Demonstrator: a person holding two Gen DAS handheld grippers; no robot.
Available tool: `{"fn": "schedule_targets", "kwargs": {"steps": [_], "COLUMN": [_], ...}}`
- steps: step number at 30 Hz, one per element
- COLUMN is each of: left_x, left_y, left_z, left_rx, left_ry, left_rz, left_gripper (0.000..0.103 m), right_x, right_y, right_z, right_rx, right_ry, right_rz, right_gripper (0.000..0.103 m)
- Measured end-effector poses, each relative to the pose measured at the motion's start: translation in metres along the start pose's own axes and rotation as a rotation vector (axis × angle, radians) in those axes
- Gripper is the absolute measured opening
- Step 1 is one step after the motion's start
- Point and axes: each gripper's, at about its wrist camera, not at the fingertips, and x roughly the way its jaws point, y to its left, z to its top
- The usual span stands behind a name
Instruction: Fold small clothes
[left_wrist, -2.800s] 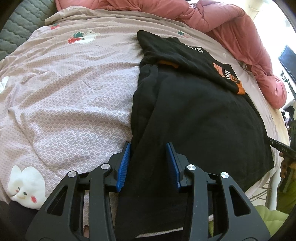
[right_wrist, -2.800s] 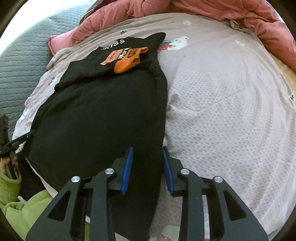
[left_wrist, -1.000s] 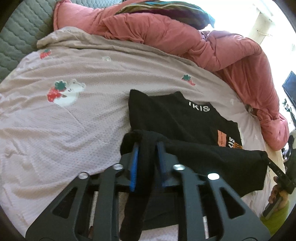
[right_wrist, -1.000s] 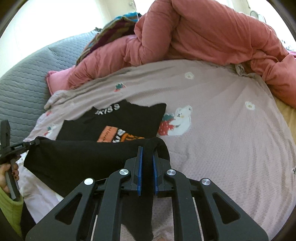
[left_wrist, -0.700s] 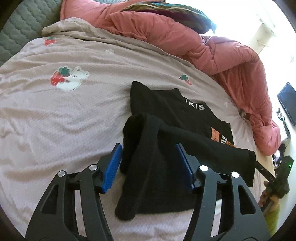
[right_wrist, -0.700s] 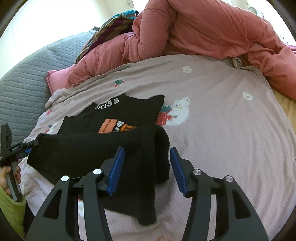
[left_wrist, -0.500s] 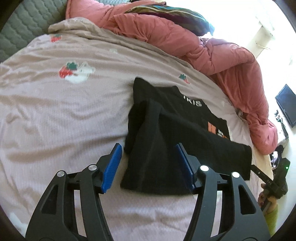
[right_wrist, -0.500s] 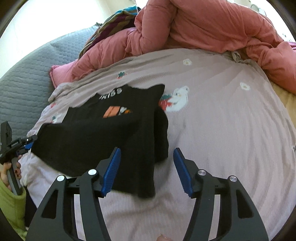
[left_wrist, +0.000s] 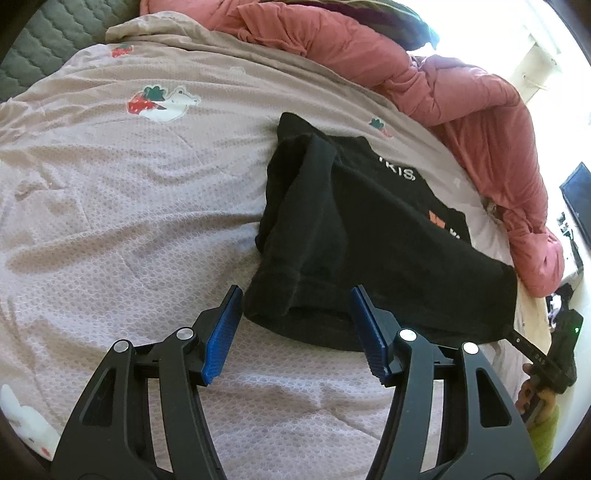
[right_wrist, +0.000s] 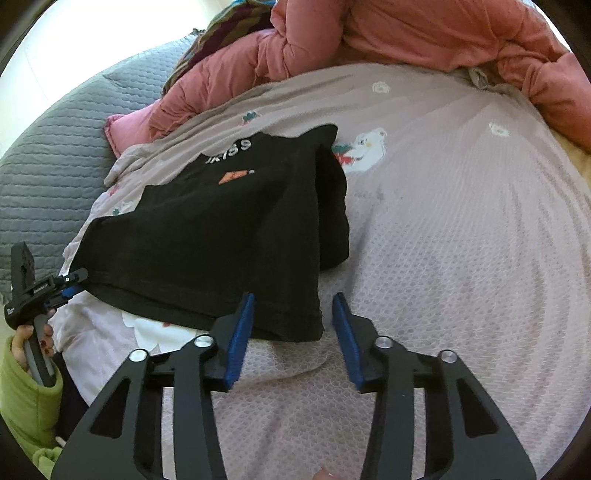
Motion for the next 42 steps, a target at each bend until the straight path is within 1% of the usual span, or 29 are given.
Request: {"fn": "schedule_targets", "kwargs": {"steps": [1,2,3,4,5,7,10,14,19,23,27,30,32,38,40,42], "left_x": [0.001,0.003,0.005,0.006,0.007,0.006,0.001,-0.005,-0.005,-0.002,0.01,0.027,0.039,0.07,0.076,0.081], "left_y": [-0.001,-0.003,-0.004,-0.006,-0.006,-0.006,-0.008,-0.015,-0.021,-0.021,-0.017,-0.014,-0.012,-0.004,-0.001,0.005], "left_z": [0.0,0.0,0.0,0.0,0.001,0.003,0.01,0.028,0.059,0.085,0.109,0.125,0.131,0.138,0.139,0.141], "left_rx": [0.001,0.005,0.009,0.017,0.019,0.016,0.016,0.0,-0.024,-0.046,-0.084,-0.106,-0.116,-0.13,-0.126,-0.132], "left_ry": [0.004,0.01,0.014,0.018,0.017,0.016,0.002,-0.024,-0.059,-0.083,-0.078,-0.071,-0.062,-0.043,-0.044,-0.046], "left_rz": [0.006,0.007,0.01,0.015,0.02,0.019,-0.006,-0.058,-0.097,-0.094,-0.1,-0.084,-0.074,-0.065,-0.062,-0.057], "left_gripper": [0.049,0.037,0.02,0.012,0.001,0.002,0.001,0.001,0.001,0.001,0.001,0.001,0.001,0.002,0.004,0.011], "right_x": [0.002,0.005,0.005,0.005,0.004,0.0,-0.01,-0.024,-0.029,-0.019,-0.003,0.015,0.031,0.066,0.075,0.083], "right_y": [0.0,0.002,0.003,0.004,0.007,0.009,0.014,0.017,0.021,0.016,0.006,-0.002,-0.007,-0.019,-0.025,-0.029], "right_z": [0.0,0.0,0.0,0.001,0.002,0.005,0.015,0.043,0.081,0.112,0.14,0.156,0.163,0.167,0.169,0.17], "right_rx": [-0.001,-0.007,-0.012,-0.017,-0.024,-0.027,-0.043,-0.047,-0.07,-0.05,-0.011,0.022,0.034,0.065,0.087,0.101], "right_ry": [0.007,0.016,0.016,0.012,0.006,-0.009,-0.054,-0.131,-0.203,-0.222,-0.226,-0.203,-0.18,-0.129,-0.114,-0.103], "right_rz": [0.003,0.01,0.014,0.015,0.02,0.036,0.057,0.087,0.075,0.064,0.044,0.035,0.015,-0.032,-0.035,-0.04], "right_gripper": [0.024,0.014,0.013,0.012,0.012,0.011,0.011,0.01,0.01,0.01,0.01,0.01,0.01,0.01,0.01,0.011]}}
